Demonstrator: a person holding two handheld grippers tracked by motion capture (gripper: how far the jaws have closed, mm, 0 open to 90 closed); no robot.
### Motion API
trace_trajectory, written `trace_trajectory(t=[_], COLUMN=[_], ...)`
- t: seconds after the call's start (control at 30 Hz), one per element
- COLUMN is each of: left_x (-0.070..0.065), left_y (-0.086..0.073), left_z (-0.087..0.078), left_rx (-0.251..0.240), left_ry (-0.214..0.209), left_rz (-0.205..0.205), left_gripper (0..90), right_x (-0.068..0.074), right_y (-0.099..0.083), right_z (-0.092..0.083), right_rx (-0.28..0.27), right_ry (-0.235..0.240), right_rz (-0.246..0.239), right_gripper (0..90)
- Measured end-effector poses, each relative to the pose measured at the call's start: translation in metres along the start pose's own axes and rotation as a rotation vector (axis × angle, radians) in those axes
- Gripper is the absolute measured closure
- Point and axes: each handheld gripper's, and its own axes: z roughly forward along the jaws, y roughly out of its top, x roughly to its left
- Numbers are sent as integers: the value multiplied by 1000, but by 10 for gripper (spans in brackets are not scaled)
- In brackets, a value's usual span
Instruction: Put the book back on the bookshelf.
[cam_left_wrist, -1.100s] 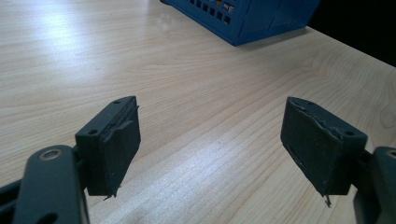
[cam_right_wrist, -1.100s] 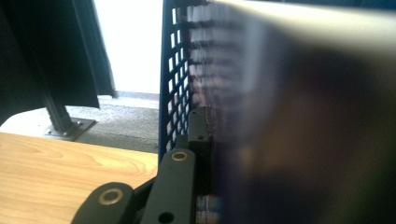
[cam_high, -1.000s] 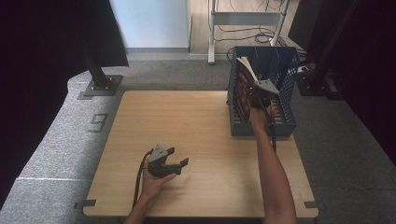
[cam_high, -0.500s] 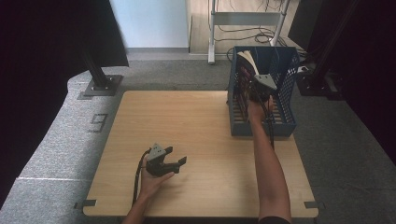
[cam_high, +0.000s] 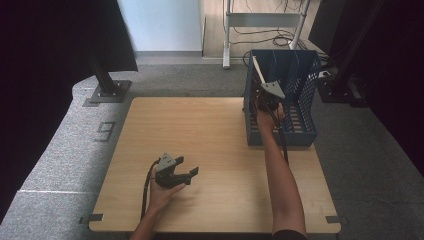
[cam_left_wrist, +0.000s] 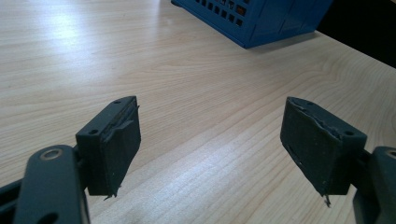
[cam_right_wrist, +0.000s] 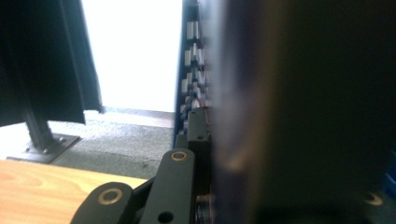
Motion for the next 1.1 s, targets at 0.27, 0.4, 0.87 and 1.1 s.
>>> trace_trajectory(t=[0.27,0.4,0.87,1.1], left_x=[-3,-4,-5,-5], left_y=[0,-1,1,1], left_z=[1,2,-1,0], left_rx=[4,12,0,4], left_ry=[-3,0,1,0], left_rz=[6,11,11,14], left_gripper=[201,201,201,201], right_x=[-3,-6,-1,0], right_y=[0,0,5,5], right_z=[-5,-8,-15,-18], right_rx=[8,21,33,38], right_ry=[74,106,166,164], right_rz=[20,19,2,-3], right_gripper=[723,654,546,489])
